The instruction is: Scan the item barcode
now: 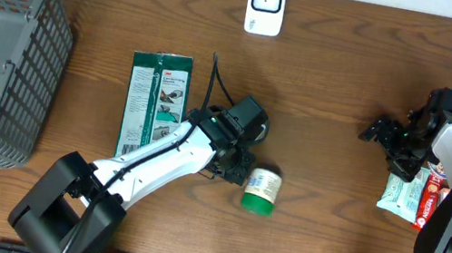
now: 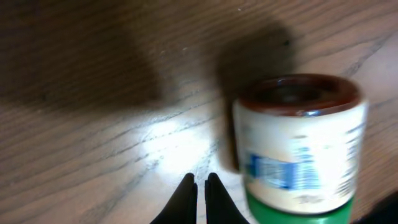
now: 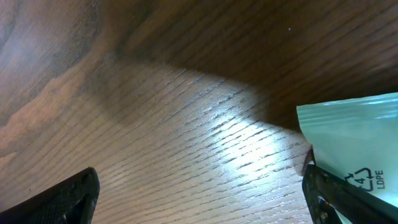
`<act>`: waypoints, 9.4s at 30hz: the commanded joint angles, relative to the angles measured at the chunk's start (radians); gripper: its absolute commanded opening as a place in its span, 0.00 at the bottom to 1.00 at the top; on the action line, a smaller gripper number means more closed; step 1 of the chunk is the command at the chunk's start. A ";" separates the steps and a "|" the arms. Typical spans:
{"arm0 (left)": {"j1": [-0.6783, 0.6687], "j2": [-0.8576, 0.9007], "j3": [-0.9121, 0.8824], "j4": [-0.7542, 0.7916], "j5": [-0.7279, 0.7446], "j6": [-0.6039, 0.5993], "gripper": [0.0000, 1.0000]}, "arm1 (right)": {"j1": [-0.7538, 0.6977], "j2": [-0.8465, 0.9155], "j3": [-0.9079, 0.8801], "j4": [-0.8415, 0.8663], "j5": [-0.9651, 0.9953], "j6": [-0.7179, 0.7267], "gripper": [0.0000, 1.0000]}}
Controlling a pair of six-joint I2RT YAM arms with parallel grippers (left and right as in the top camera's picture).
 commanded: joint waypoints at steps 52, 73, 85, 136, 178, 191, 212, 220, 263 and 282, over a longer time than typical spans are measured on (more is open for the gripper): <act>-0.002 0.042 -0.037 0.122 0.230 -0.090 0.07 | 0.000 -0.025 0.016 -0.002 0.009 -0.013 0.99; -0.002 0.042 -0.037 0.135 0.248 -0.090 0.07 | 0.000 -0.025 0.016 -0.002 0.009 -0.013 0.99; -0.002 0.042 -0.037 0.135 0.252 -0.090 0.07 | 0.000 -0.025 0.016 -0.002 0.009 -0.013 0.99; -0.002 0.042 -0.037 0.136 0.267 -0.079 0.07 | 0.000 -0.025 0.016 -0.002 0.009 -0.013 0.99; 0.121 -0.005 -0.023 0.148 -0.090 -0.043 0.12 | 0.378 -0.044 0.345 -0.602 -0.253 -0.111 0.90; 0.481 -0.199 -0.009 0.130 -0.094 -0.042 0.30 | 0.708 -0.203 0.337 -0.686 -0.033 0.225 0.90; 0.524 -0.190 -0.050 0.097 -0.177 -0.042 0.60 | 1.046 -0.216 0.082 -0.572 0.211 0.963 0.99; 0.524 -0.183 -0.050 0.097 -0.248 -0.042 0.61 | 1.045 -0.216 -0.043 -0.296 0.153 0.795 0.99; 0.524 -0.179 -0.050 0.097 -0.247 -0.042 0.61 | 0.653 -0.217 -0.161 0.003 -0.080 0.027 0.99; 0.524 -0.179 -0.050 0.098 -0.247 -0.043 0.61 | 0.768 -0.216 -0.166 -0.010 -0.148 0.210 0.99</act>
